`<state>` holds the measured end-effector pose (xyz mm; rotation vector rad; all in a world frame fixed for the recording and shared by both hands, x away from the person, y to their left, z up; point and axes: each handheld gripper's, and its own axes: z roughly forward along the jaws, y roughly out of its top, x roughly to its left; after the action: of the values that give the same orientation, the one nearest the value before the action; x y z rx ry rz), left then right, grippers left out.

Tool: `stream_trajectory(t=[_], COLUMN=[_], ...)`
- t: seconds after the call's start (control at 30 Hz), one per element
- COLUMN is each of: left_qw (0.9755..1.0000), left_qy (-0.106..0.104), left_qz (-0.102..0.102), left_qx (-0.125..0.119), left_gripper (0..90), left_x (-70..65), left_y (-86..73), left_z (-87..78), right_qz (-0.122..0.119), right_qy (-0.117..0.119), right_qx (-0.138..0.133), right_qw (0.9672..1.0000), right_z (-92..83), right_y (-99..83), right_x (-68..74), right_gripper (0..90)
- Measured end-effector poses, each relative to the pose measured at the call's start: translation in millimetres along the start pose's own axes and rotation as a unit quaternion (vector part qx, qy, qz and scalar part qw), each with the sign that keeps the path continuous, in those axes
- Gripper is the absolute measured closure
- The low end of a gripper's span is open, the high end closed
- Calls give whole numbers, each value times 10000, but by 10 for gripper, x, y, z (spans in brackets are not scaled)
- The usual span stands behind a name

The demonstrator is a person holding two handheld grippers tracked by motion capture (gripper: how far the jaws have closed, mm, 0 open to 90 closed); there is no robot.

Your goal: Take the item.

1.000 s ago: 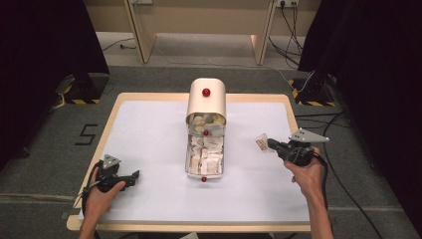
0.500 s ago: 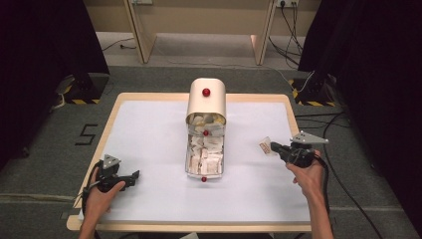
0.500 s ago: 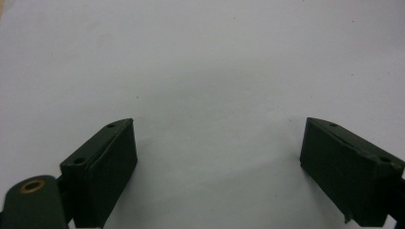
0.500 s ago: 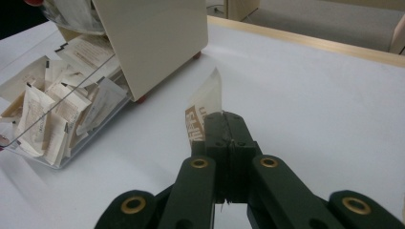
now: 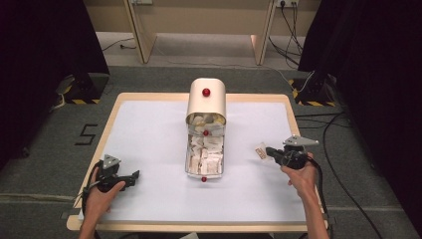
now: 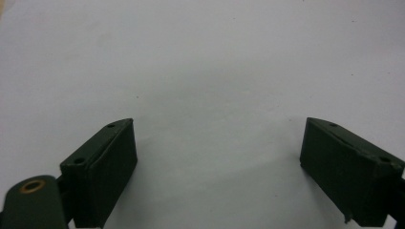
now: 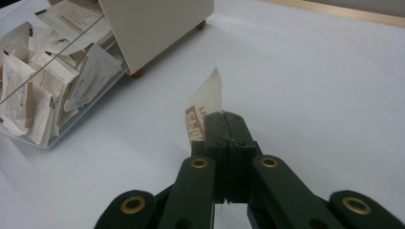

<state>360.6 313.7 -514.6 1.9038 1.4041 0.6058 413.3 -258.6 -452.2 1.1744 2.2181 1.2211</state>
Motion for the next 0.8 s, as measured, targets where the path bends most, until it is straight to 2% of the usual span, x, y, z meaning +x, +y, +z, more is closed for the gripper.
stream_trajectory(t=[0.3,0.8], left_qw=[10000,10000], left_qy=[0,0], left_qz=[0,0], left_qx=[1,1], left_gripper=[114,114], left_x=[0,0], left_y=[0,0], left_z=[0,0], right_qz=[50,129], right_qy=[-55,-226], right_qx=[120,180], right_qw=[9999,9995], right_z=[73,94], right_y=[-59,-113], right_x=[-38,-108], right_gripper=[900,888])
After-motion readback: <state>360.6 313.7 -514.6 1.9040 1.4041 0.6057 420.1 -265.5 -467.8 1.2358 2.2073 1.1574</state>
